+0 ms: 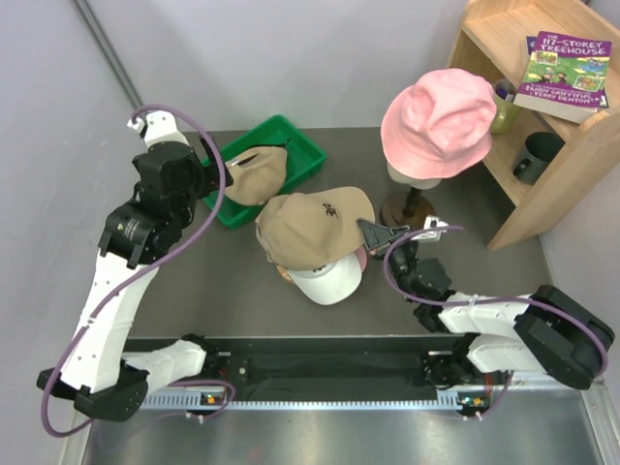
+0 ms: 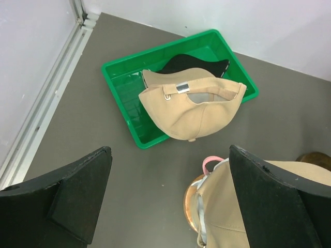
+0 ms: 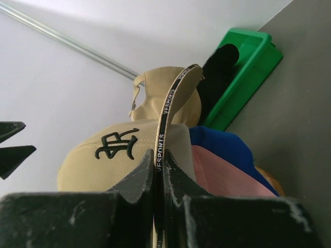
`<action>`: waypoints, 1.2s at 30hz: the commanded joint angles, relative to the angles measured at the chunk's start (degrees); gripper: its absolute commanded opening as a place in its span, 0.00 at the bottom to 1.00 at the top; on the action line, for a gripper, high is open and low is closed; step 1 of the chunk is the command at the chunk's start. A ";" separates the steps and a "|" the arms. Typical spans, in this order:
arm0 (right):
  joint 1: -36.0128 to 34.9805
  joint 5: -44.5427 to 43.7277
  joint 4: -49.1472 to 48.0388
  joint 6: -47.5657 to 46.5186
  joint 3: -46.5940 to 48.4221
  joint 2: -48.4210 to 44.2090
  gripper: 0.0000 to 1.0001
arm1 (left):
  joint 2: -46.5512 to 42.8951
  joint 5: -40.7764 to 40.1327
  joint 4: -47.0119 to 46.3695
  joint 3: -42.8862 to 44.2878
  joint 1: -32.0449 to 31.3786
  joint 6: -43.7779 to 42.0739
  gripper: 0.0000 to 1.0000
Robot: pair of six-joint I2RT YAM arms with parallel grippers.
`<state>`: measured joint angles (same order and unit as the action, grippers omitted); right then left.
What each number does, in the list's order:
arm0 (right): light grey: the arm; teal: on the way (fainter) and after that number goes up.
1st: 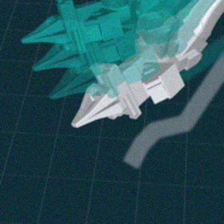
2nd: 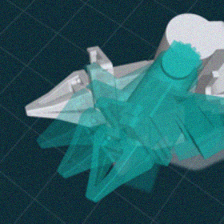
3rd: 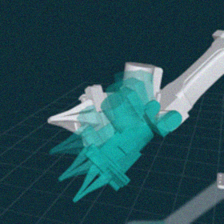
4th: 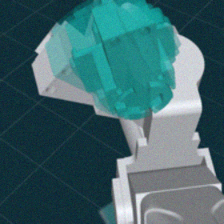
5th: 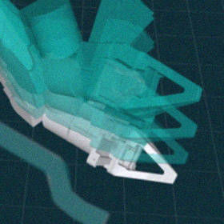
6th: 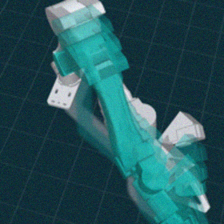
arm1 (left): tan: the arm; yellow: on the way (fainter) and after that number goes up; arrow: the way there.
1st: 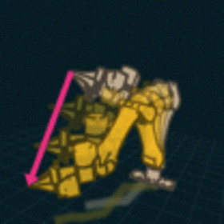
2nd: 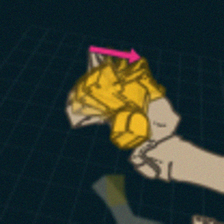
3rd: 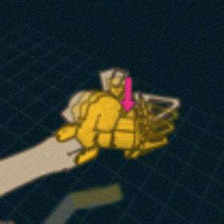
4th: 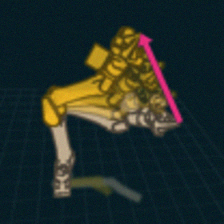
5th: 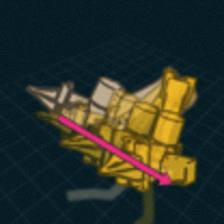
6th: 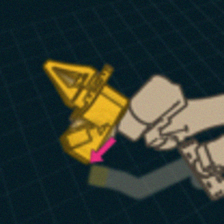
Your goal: Stack the hats
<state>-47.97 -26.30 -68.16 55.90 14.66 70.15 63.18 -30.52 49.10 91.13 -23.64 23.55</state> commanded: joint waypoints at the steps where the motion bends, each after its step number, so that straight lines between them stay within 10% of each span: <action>1: 0.86 -0.68 4.62 -6.06 0.64 1.04 0.00 | -0.25 1.17 -3.40 -1.66 0.26 0.79 0.99; 20: 7.88 5.64 5.94 -2.38 -7.36 -1.33 0.00 | -13.08 28.58 -22.90 -38.56 0.26 10.02 0.99; 36: 10.08 7.58 9.45 -2.11 -7.62 -4.84 0.00 | -12.73 24.46 -27.39 -45.69 0.26 9.85 0.82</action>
<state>-39.48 -17.26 -65.01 57.23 9.02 66.08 50.52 -4.12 25.52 46.04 -23.64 33.28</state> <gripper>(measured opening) 0.036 0.872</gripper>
